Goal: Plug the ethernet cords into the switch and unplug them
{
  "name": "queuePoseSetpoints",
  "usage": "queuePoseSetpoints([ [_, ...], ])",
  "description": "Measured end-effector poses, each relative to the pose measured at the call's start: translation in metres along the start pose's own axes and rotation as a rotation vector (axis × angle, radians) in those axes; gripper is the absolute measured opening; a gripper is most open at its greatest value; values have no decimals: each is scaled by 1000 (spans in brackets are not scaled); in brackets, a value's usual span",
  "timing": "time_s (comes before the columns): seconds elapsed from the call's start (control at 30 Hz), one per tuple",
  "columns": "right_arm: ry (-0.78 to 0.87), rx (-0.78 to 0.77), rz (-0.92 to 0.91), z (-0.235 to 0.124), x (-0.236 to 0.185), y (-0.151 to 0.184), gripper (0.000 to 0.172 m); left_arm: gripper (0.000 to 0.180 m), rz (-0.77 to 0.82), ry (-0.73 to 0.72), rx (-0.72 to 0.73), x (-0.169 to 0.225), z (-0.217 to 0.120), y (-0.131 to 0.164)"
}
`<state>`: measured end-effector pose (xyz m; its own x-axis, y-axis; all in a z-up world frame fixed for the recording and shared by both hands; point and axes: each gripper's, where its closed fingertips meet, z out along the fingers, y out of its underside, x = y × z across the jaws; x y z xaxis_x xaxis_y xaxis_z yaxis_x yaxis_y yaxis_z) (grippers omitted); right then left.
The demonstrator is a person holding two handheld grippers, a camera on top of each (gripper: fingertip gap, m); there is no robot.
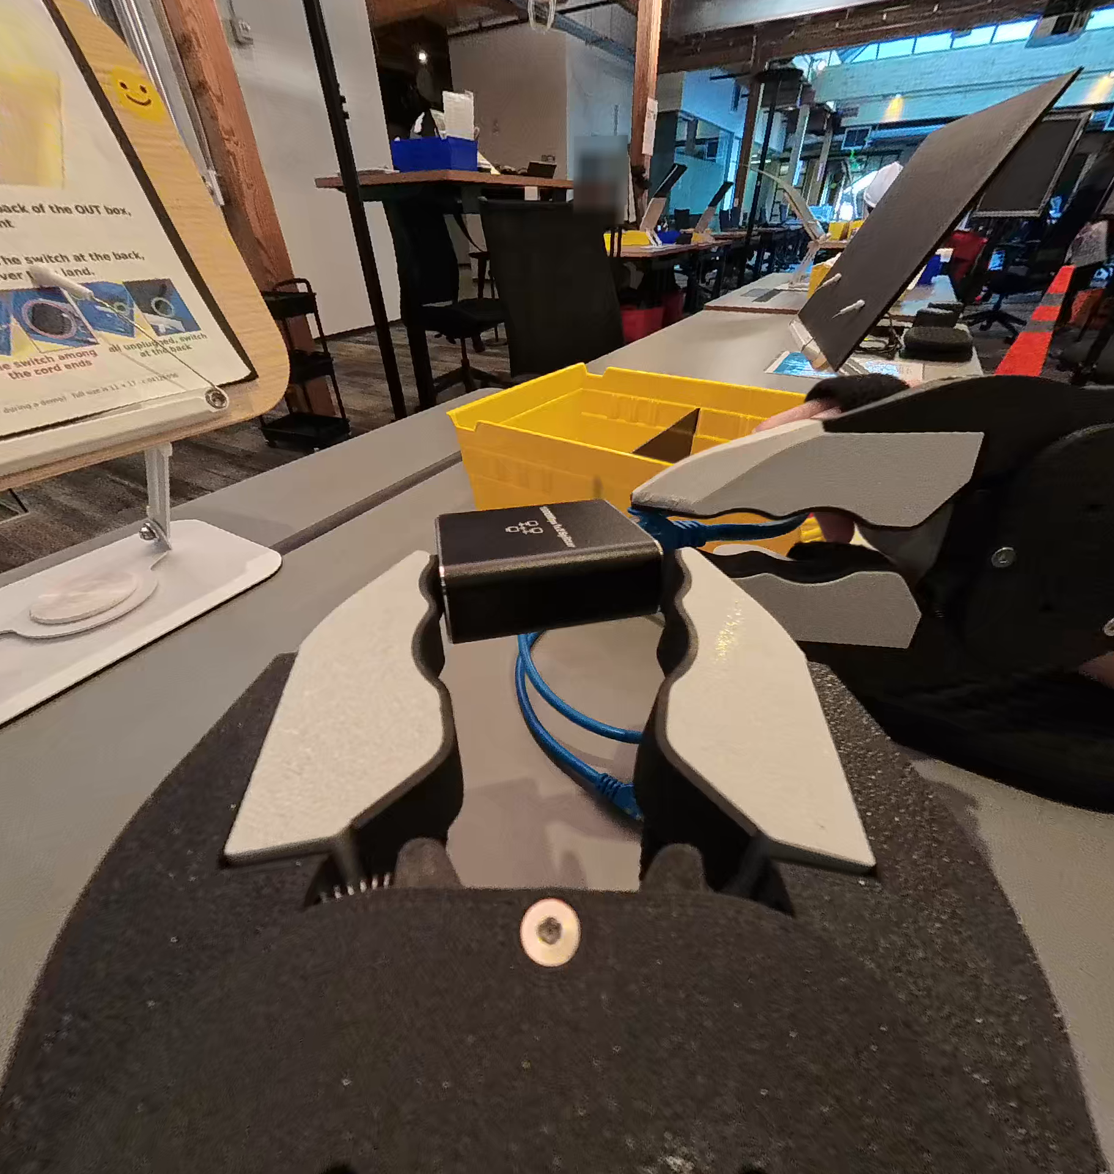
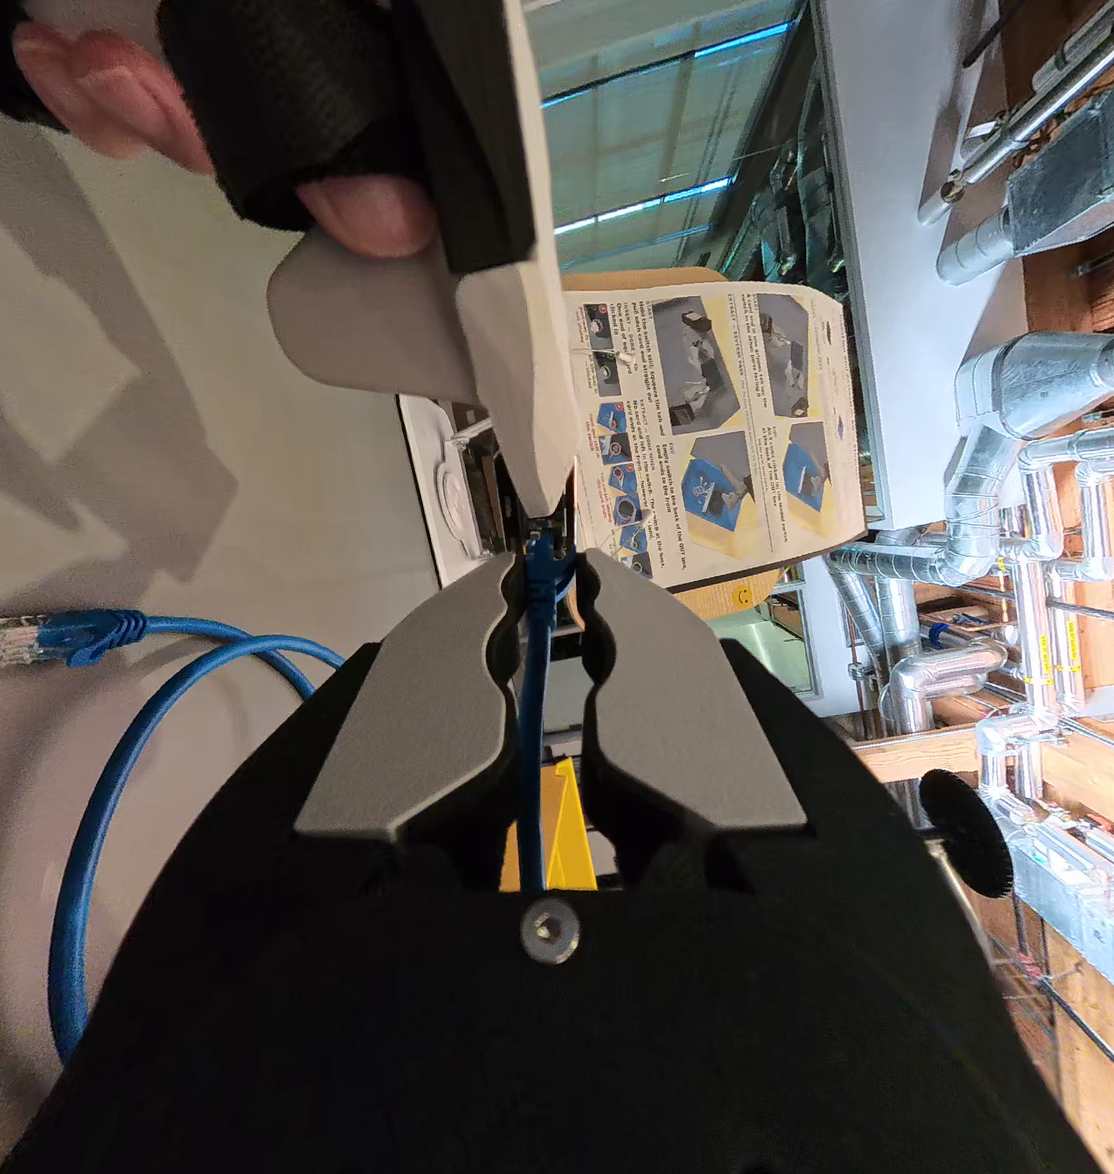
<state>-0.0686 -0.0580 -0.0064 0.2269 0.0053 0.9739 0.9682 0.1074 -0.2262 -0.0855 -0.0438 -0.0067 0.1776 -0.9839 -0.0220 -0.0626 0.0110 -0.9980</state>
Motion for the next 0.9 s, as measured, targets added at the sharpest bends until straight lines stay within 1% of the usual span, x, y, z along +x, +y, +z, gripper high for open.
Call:
queuePoseSetpoints([
  [0.17, -29, -27, -25, 3, -4, 2, 16, 66, 17, -12, -3, -2, 0, 2],
  [0.3, -24, -72, -112, 4, -5, 4, 15, 66, -46, -15, -9, -3, 3, 9],
  [0.43, -27, -97, -166, 6, -7, 4, 15, 67, -70, -40, -19, -6, 6, 14],
  [0.53, -82, -103, -161, 8, -14, 5, 15, 67, -56, -63, -18, -8, 6, 14],
  [0.6, -183, -90, -158, 9, -29, 3, 16, 66, 10, -99, -1, -9, 6, 11],
  [0.63, -227, -67, -148, 8, -38, 0, 14, 66, 33, -113, 6, -9, 7, 10],
  [0.67, -252, -78, -163, 9, -43, 2, 14, 66, 39, -122, -7, -10, 8, 13],
  [0.73, -242, -108, -208, 12, -42, 9, 15, 66, -24, -115, -59, -13, 10, 24],
  [0.77, -235, -106, -198, 13, -39, 10, 15, 66, -67, -93, -73, -14, 11, 27],
  [0.87, -196, -122, -201, 13, -30, 15, 14, 66, -193, -12, -142, -13, 13, 40],
  [0.9, -181, -139, -224, 12, -27, 19, 15, 64, -238, 31, -134, -10, 13, 40],
])
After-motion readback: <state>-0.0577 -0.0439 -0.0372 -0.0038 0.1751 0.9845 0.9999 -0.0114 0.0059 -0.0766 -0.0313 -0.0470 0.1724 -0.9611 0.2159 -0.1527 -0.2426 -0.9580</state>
